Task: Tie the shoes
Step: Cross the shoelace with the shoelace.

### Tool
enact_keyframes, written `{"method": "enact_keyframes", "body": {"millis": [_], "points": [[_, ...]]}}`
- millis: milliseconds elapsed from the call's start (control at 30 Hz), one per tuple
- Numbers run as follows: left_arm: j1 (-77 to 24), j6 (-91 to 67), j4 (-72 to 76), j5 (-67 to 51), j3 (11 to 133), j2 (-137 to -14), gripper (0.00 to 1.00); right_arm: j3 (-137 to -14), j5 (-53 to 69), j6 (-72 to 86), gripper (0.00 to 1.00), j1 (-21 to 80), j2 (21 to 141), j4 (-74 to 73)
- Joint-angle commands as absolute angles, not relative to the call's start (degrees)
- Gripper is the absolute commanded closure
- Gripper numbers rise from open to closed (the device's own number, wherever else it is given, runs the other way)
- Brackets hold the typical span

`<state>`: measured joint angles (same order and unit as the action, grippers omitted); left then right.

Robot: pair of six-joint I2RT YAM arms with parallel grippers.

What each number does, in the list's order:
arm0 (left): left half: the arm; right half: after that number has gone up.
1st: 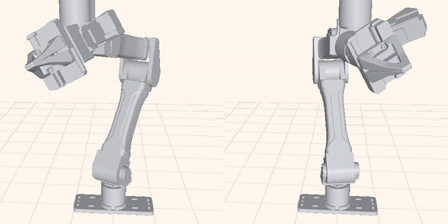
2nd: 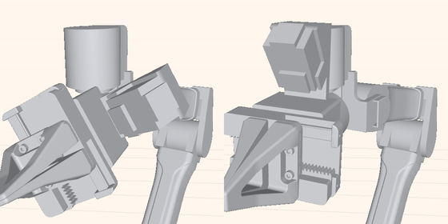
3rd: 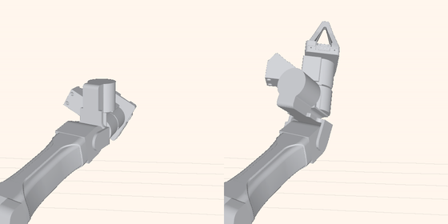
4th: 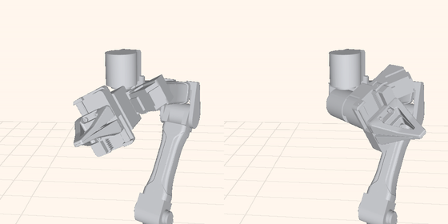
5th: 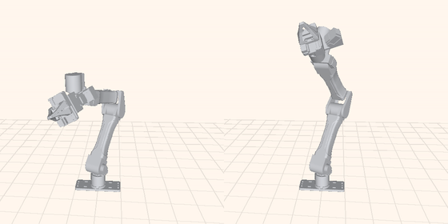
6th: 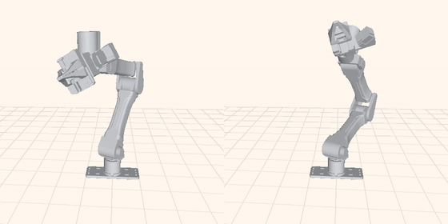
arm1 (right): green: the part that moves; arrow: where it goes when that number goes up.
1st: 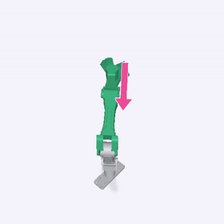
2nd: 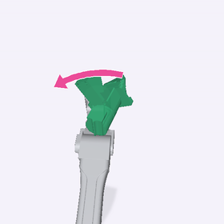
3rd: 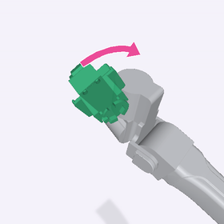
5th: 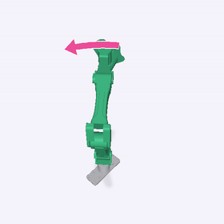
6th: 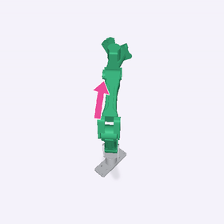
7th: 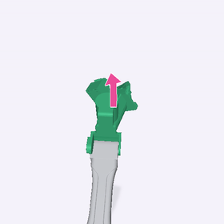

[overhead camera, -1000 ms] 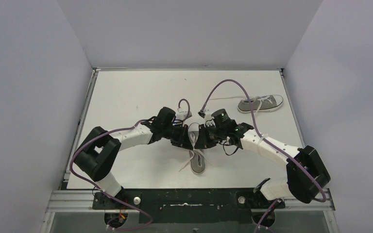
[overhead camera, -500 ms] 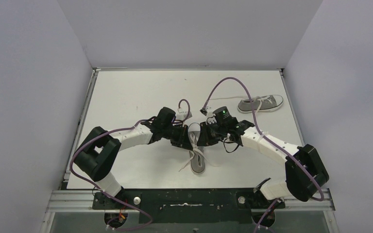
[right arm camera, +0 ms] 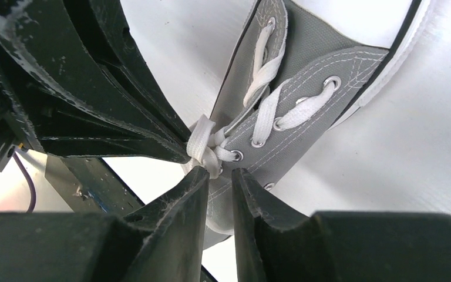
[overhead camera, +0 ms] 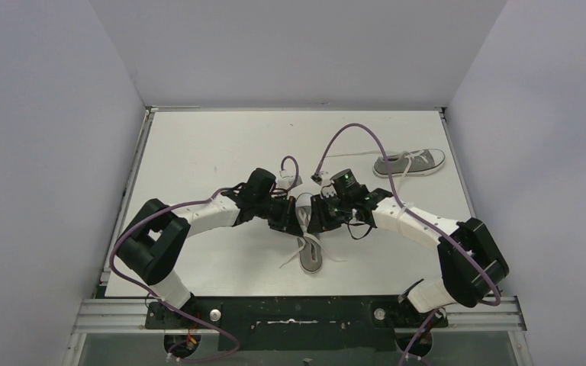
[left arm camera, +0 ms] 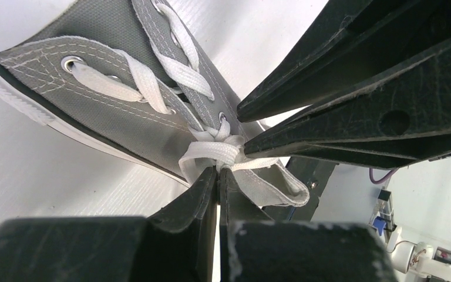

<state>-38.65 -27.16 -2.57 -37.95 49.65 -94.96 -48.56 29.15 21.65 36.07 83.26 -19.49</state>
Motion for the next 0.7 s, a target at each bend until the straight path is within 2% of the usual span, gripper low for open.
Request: {"method": "enact_keyframes", "body": {"millis": [0, 133, 200, 300, 367, 400, 533, 667], "points": [[-38.8, -26.4, -0.9, -39.8, 51.5, -93.9, 1.0, -50.0, 29.5, 21.8, 0.76, 36.7, 83.9, -15.7], [-38.8, -26.4, -0.8, -40.1, 51.5, -93.9, 1.0, -50.2, 29.1, 22.1, 0.73, 37.3, 84.1, -15.2], [-38.8, -26.6, -0.8, -40.2, 51.5, -94.0, 1.0, -50.3, 28.5, 21.8, 0.76, 37.7, 84.5, -15.7], [-38.8, -26.9, -0.8, -40.1, 51.6, -94.0, 1.0, -50.6, 26.9, 21.2, 0.85, 38.2, 84.7, -17.0], [-38.8, -27.1, -0.8, -39.8, 51.6, -94.2, 0.92, -50.7, 26.4, 21.1, 0.97, 38.3, 84.0, -17.3], [-38.9, -27.2, -0.8, -39.8, 51.6, -94.3, 0.87, -50.8, 26.4, 21.2, 1.0, 38.3, 83.5, -17.4], [-39.1, -27.8, 1.6, -39.3, 51.4, -94.8, 0.79, -50.8, 26.5, 21.9, 1.0, 38.3, 81.7, -17.0], [-39.2, -28.1, 2.0, -39.0, 51.7, -95.3, 0.79, -50.5, 27.4, 22.8, 1.0, 38.3, 80.8, -16.6]]}}
